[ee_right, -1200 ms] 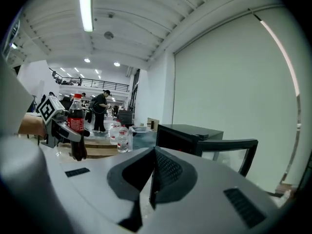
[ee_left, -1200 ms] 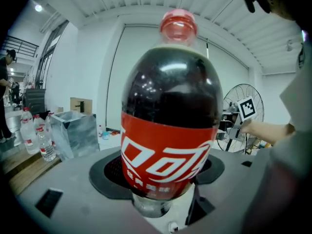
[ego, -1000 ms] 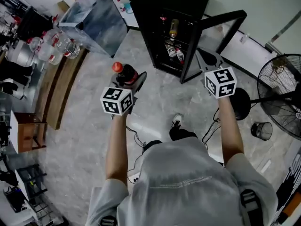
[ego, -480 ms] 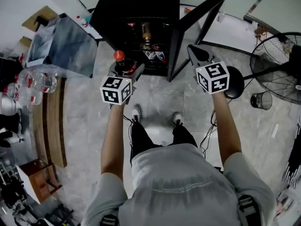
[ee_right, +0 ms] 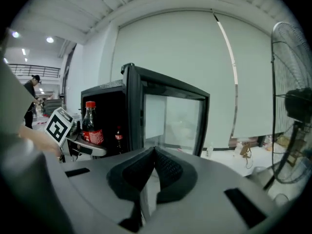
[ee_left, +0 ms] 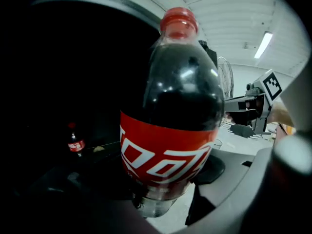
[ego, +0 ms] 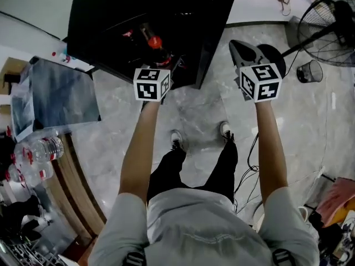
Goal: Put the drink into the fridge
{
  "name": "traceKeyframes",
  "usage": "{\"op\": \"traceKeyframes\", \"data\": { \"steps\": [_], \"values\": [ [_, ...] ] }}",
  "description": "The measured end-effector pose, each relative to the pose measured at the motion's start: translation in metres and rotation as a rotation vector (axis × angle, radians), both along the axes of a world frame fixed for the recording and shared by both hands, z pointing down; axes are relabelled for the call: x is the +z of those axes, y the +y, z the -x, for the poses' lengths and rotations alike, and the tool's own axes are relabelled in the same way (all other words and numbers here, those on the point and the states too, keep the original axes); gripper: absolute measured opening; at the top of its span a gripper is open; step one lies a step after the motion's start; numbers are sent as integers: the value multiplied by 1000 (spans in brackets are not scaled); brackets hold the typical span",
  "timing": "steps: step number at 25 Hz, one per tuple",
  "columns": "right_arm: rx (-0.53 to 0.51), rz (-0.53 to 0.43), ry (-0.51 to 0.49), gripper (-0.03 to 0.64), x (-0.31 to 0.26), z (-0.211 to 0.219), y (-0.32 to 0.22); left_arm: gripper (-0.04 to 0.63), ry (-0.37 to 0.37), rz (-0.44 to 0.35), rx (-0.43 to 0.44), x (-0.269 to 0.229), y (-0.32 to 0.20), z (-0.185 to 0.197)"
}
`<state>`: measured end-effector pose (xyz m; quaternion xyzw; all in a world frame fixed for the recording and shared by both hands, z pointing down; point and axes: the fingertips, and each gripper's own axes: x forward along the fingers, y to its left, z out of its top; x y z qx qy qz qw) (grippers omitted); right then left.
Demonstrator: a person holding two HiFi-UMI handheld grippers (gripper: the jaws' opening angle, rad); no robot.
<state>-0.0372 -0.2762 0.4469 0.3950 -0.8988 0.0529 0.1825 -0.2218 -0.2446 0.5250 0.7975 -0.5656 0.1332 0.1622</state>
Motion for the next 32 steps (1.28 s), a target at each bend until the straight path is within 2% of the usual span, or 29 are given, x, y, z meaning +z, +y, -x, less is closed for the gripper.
{"op": "traceKeyframes", "data": {
  "steps": [5, 10, 17, 19, 21, 25, 28, 32],
  "values": [
    [119, -26, 12, 2, 32, -12, -11, 316, -1, -13, 95, 38, -44, -2],
    [171, -32, 10, 2, 66, -13, -16, 316, 10, -40, 109, 66, -86, 0],
    [199, -46, -7, 3, 93, -18, -26, 316, 28, -113, 118, 61, -147, -2],
    [202, -49, -7, 3, 96, -17, -27, 316, 56, -125, 112, 61, -158, -2],
    [204, -55, -8, 2, 95, -18, -27, 316, 86, -144, 105, 59, -166, 0],
    [209, -65, -15, 2, 90, -20, -26, 314, 98, -214, 136, 52, -166, 2],
    [209, -57, -17, 3, 92, -22, -26, 316, 101, -224, 142, 54, -165, 1],
    [200, -41, -1, 3, 93, -25, -27, 316, 44, -231, 156, 53, -166, 0]
  ]
}}
